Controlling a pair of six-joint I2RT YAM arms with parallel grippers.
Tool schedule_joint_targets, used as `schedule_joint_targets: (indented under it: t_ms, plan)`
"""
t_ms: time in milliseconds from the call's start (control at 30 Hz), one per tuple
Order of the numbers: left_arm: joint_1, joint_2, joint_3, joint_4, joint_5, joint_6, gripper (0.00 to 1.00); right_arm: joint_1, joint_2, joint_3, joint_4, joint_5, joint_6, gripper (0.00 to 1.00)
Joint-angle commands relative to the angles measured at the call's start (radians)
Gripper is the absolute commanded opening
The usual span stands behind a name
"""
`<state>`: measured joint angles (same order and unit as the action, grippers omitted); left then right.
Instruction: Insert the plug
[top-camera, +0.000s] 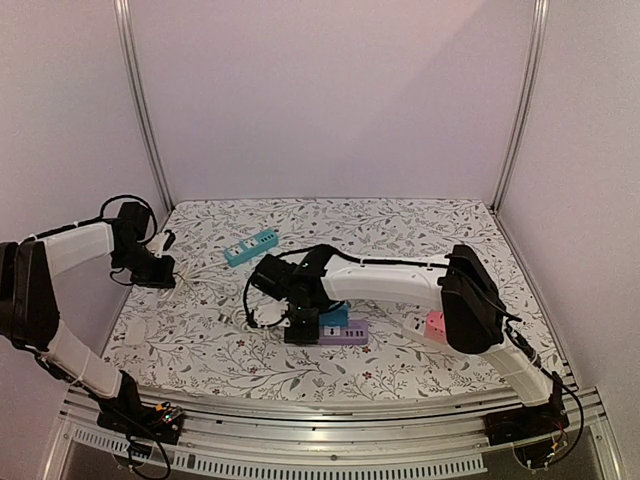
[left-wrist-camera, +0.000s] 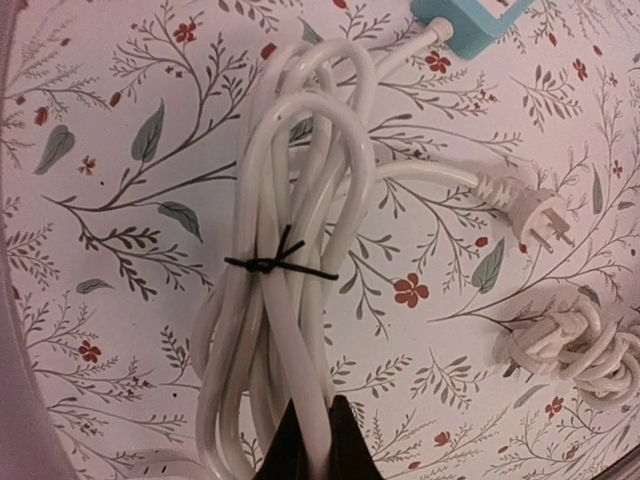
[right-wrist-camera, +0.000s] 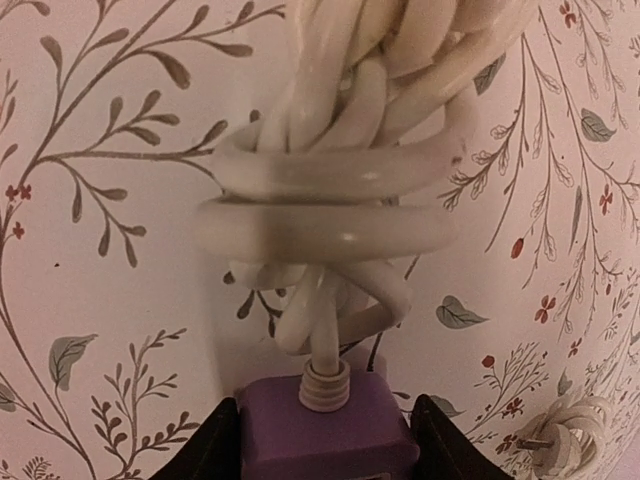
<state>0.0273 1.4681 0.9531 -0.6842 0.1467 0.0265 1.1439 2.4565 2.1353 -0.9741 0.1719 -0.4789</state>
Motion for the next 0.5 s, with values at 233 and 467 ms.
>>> schedule_joint_targets:
  t_ms: [233, 467]
  plan:
    - [-0.024, -0.072, -0.017, -0.16, -0.01, 0.277, 0.0, -0.127, 0.026, -0.022, -0.014, 0.066, 0.069, 0.45]
    - [-0.024, -0.196, -0.078, -0.259, 0.018, 0.389, 0.0, -0.214, 0.029, -0.034, 0.033, 0.026, 0.105, 0.46]
